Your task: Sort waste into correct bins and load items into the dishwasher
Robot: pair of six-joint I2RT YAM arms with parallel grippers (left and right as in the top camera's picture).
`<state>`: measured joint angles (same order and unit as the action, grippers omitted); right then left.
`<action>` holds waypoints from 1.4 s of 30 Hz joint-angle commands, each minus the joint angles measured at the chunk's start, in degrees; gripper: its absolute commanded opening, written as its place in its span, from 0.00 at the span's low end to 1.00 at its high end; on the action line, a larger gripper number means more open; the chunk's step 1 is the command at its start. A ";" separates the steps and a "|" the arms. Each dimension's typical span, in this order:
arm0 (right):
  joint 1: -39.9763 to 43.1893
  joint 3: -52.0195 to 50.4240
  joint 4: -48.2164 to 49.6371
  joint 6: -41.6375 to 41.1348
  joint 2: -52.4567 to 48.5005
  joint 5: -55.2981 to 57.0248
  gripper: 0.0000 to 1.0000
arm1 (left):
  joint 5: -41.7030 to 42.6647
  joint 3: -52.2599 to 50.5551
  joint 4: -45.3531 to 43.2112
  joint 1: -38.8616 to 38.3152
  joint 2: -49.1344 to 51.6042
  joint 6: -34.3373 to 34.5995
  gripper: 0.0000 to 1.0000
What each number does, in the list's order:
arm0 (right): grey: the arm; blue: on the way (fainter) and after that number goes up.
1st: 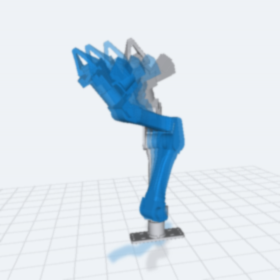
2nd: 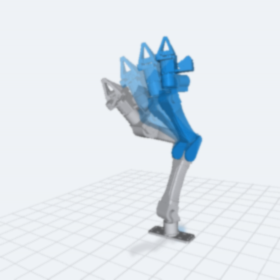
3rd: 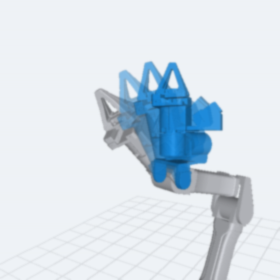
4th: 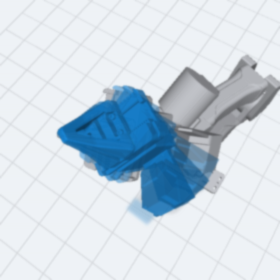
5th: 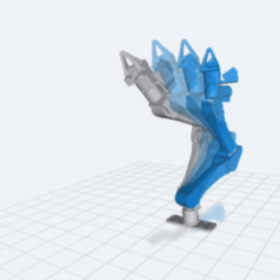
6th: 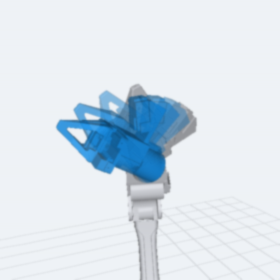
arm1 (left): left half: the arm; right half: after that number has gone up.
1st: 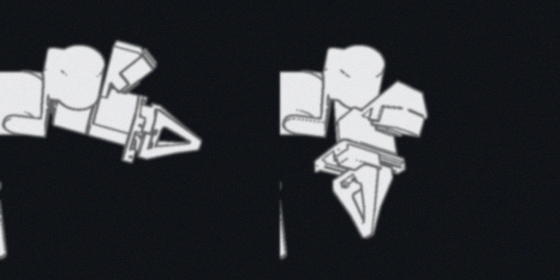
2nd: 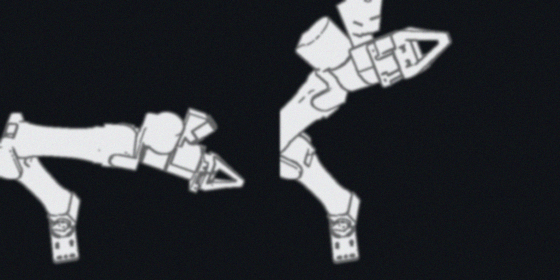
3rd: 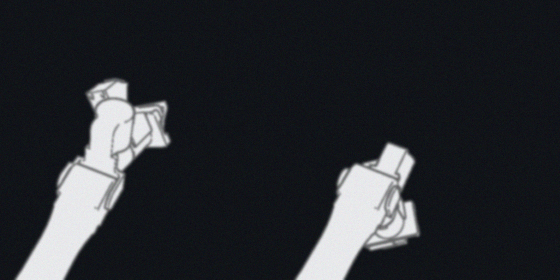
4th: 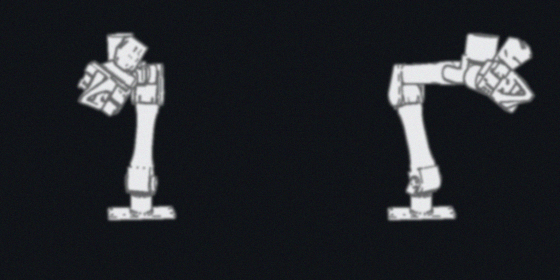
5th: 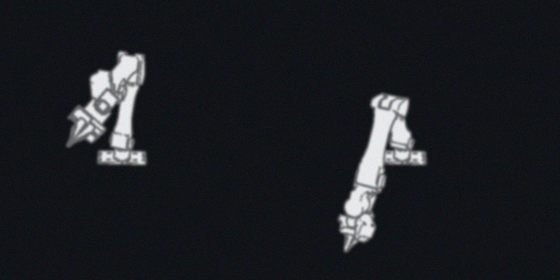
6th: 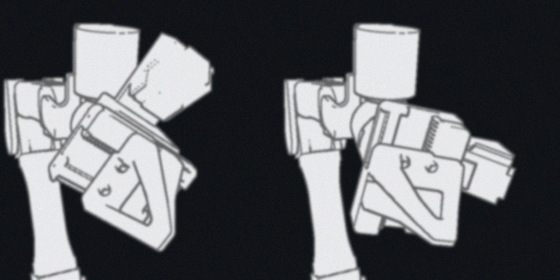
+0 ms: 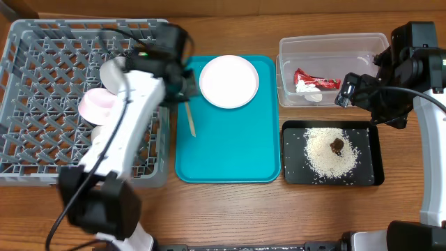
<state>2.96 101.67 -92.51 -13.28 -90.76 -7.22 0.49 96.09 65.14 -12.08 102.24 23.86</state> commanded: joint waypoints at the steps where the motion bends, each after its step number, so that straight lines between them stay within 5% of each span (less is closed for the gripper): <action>1: 0.00 0.35 0.31 0.04 0.11 0.11 1.00 | -5.11 0.61 0.42 3.21 -1.01 -11.41 0.04; 7: 0.00 0.35 0.39 0.04 0.11 0.11 1.00 | -6.64 0.39 -0.13 7.67 0.42 -17.59 0.04; 19: 0.00 0.35 0.24 0.02 0.11 0.11 1.00 | -7.08 0.37 -0.70 9.11 6.16 -18.99 0.04; 25: 0.00 0.35 0.22 0.04 0.11 0.11 1.00 | -6.86 0.39 -0.66 9.07 6.47 -18.95 0.40; 28: 0.00 0.35 0.22 0.04 0.11 0.11 1.00 | -6.56 0.39 -0.66 9.05 6.47 -18.53 0.49; 36: 0.00 0.35 0.37 0.02 0.11 0.11 1.00 | 5.42 0.37 -2.34 7.02 6.47 -19.30 0.52; 42: 0.00 0.35 0.44 0.02 0.11 0.09 1.00 | 5.73 0.39 -7.13 0.02 6.54 -22.08 0.57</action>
<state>2.96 101.67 -92.42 -13.28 -90.76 -7.22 3.53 96.12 59.13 -8.62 108.14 4.27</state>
